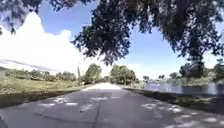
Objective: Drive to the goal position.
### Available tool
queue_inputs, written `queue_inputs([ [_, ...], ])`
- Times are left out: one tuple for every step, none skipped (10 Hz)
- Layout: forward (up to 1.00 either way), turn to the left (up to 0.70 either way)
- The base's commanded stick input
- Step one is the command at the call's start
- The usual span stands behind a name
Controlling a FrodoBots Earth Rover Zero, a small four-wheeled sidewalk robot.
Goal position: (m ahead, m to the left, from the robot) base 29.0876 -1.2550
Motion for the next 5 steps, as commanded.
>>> queue_inputs([
  [0.85,0.0],
  [0.85,0.0],
  [0.85,0.0],
  [0.85,0.26],
  [0.85,0.33],
])
